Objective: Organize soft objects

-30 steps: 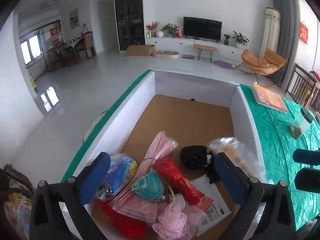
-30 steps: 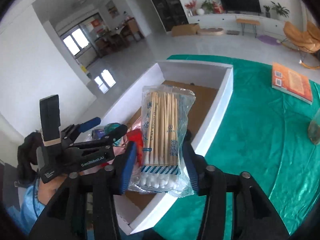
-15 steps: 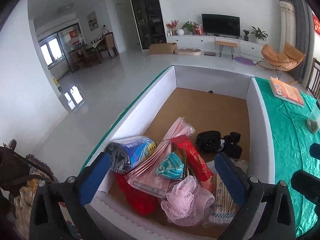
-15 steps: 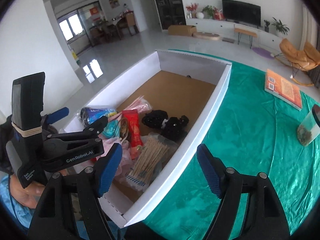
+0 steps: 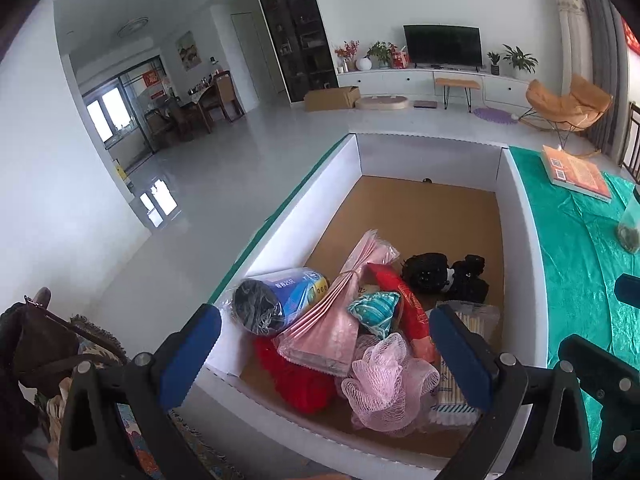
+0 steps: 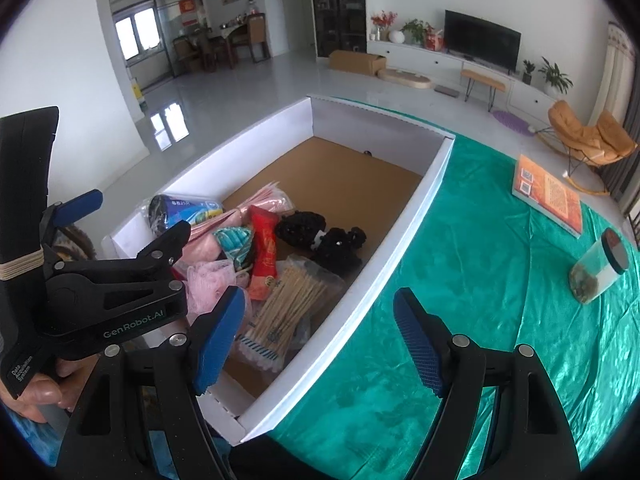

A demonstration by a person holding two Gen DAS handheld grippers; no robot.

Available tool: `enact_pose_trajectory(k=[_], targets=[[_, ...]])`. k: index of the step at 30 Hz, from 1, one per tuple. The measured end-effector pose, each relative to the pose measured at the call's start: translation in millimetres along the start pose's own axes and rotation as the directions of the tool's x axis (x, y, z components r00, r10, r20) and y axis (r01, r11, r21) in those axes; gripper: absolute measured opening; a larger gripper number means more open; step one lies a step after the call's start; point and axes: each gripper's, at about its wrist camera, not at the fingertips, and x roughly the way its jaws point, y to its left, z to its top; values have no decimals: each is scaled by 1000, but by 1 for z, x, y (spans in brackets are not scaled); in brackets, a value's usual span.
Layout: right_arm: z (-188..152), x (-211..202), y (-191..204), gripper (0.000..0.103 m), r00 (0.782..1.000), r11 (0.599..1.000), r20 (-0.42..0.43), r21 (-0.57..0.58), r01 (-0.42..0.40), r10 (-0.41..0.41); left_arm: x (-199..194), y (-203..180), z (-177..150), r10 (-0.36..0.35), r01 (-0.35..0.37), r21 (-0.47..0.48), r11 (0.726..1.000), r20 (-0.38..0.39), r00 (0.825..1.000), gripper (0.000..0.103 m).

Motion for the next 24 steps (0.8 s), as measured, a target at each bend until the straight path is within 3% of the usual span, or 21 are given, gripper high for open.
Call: enact_pose_trajectory(k=[24], targets=[[7,9,17,80,997,998,-61,-24,53,-54,-2,16,1,4,-4,-50,999,-6,1000,103]])
